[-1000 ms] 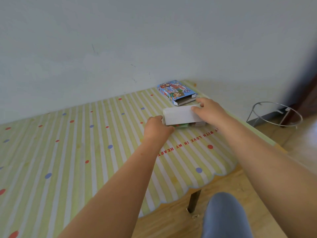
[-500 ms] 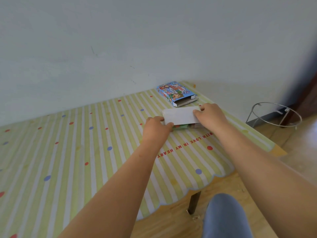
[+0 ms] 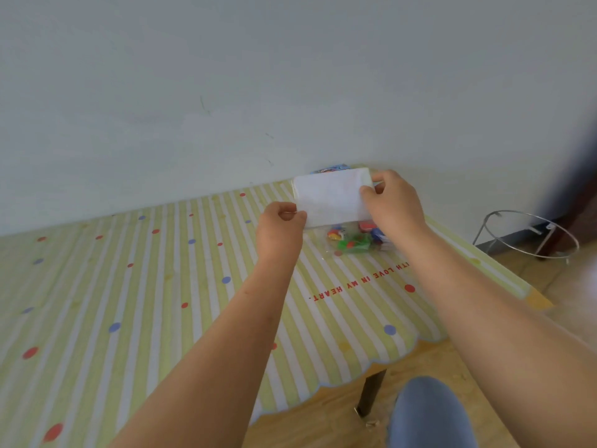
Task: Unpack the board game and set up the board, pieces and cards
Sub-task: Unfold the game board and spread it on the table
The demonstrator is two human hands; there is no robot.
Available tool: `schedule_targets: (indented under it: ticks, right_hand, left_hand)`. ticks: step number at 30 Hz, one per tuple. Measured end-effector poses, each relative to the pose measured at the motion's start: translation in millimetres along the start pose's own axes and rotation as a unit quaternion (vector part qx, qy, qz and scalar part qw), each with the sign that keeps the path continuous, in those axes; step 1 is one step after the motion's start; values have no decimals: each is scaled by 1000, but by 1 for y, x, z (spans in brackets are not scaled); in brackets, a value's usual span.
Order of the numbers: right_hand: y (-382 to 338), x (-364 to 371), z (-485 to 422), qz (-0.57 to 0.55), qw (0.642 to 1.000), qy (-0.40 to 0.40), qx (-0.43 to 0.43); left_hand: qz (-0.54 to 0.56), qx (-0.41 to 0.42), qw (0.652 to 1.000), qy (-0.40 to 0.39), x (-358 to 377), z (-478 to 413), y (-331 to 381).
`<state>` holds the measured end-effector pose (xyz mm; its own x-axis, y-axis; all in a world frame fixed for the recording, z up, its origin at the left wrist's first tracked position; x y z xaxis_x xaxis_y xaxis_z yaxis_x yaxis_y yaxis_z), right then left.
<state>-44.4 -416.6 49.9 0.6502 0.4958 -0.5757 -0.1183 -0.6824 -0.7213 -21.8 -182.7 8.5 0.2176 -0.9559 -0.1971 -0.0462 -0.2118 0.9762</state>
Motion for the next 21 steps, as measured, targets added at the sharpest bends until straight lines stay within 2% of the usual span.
schedule_targets:
  ticks: [4,8,16,18,21]
  right_hand:
    - [-32,-1,3,-103,995,1,-10]
    - [-58,15,9,-223,973,-54,11]
    - [-96,62,36,-196,971,-132,-40]
    - [-101,72,46,-182,973,-131,-60]
    - [-108,90,60,-193,970,-130,-77]
  left_hand:
    - [69,-13,997,20,-26,-9,4]
    - [118,-6,992,48,-57,-20,9]
    - [148,-6,984,102,-123,-36,-5]
    - [150,-37,981,116,-137,-41,-23]
    - [183,-140,966,120,-151,-43,-59]
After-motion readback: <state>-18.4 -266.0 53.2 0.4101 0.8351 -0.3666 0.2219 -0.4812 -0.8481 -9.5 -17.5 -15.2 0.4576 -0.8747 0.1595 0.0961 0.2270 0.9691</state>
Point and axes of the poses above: each hand's wrist, its own z-axis away from the middle knuckle, its own x-axis out of the palm, y = z × x, the point moved 10 cm from there along -z, towards the middle knuckle, and after that the axes turned 6 degrees about y, right-handed, at the moved point
